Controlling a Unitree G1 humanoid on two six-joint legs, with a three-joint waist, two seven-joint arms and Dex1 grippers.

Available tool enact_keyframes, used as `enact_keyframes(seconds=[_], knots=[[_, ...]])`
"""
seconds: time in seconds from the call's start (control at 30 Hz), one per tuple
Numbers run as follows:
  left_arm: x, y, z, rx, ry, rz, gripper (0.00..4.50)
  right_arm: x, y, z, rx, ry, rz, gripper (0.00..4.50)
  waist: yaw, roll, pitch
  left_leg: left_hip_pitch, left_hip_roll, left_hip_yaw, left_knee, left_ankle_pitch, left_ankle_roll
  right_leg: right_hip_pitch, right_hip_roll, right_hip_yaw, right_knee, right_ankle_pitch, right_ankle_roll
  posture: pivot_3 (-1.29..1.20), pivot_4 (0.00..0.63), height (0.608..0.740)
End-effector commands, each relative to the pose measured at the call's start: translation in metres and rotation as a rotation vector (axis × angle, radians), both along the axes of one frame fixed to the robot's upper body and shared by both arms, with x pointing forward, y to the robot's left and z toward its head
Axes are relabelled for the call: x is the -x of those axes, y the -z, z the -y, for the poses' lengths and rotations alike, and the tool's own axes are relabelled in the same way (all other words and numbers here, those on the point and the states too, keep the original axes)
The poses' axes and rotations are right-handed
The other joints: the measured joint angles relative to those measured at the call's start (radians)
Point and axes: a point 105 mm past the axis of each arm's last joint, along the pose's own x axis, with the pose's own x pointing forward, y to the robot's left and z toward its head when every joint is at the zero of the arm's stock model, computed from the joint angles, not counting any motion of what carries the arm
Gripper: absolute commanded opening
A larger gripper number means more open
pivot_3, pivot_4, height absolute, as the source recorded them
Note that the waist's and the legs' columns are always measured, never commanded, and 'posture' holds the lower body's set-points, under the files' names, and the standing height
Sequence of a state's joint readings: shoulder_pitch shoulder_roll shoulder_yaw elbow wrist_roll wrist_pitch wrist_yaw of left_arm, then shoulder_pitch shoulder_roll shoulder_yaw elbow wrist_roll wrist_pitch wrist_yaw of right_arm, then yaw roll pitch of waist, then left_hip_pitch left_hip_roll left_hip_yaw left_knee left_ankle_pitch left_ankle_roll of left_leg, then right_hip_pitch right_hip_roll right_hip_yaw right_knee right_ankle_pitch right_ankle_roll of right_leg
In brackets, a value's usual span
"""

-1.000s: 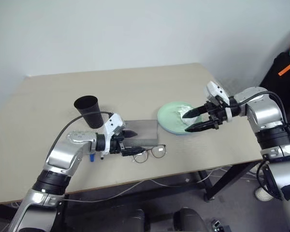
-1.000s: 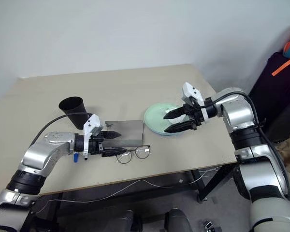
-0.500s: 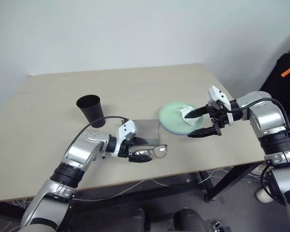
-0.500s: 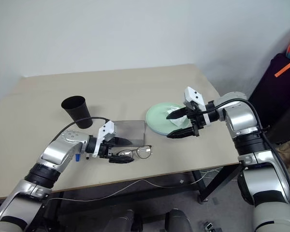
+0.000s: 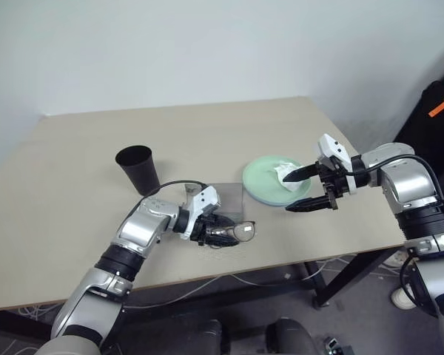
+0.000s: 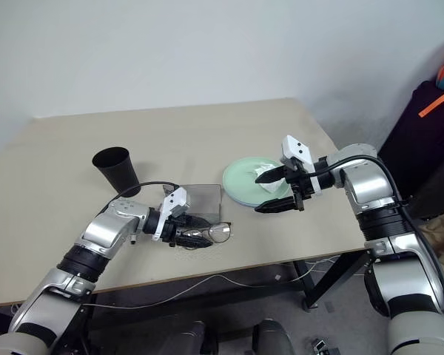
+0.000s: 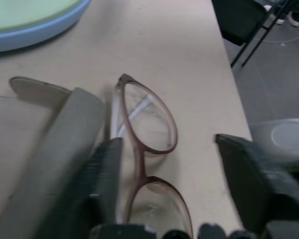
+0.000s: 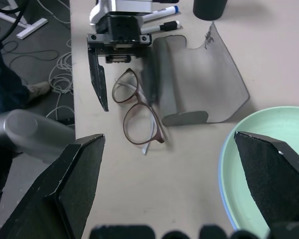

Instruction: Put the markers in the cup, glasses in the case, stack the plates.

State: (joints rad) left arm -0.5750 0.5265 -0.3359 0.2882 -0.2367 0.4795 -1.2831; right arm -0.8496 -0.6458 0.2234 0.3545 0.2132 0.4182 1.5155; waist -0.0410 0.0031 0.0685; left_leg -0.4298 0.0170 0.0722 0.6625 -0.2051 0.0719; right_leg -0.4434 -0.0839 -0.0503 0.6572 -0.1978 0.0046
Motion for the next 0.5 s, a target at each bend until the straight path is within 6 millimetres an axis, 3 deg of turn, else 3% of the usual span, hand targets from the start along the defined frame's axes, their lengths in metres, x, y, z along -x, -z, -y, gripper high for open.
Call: enact_keyframes(seconds=[0.03,0.1,0.5], knots=[[-0.0051,-0.0114,0.0022,-0.009,0.024,0.056,1.54,0.0002,-0.0123,-0.0018,-0.023,-0.007,0.047,4.50,0.000,0.000,0.000,0.000,0.000,0.000,0.000,0.000,0.000,0.000,0.000,0.000,0.000,0.000,0.000,0.00,0.000,0.739],[-0.0057,-0.0119,0.0010,-0.014,0.023,0.058,0.85,-0.0003,-0.0119,-0.0024,-0.023,-0.007,0.048,4.50,0.000,0.000,0.000,0.000,0.000,0.000,0.000,0.000,0.000,0.000,0.000,0.000,0.000,0.000,0.000,0.00,0.000,0.739],[-0.0092,-0.0157,-0.0047,-0.038,0.018,0.074,0.85,-0.0049,-0.0123,-0.0061,-0.025,-0.005,0.059,4.50,0.000,0.000,0.000,0.000,0.000,0.000,0.000,0.000,0.000,0.000,0.000,0.000,0.000,0.000,0.000,0.00,0.000,0.739]])
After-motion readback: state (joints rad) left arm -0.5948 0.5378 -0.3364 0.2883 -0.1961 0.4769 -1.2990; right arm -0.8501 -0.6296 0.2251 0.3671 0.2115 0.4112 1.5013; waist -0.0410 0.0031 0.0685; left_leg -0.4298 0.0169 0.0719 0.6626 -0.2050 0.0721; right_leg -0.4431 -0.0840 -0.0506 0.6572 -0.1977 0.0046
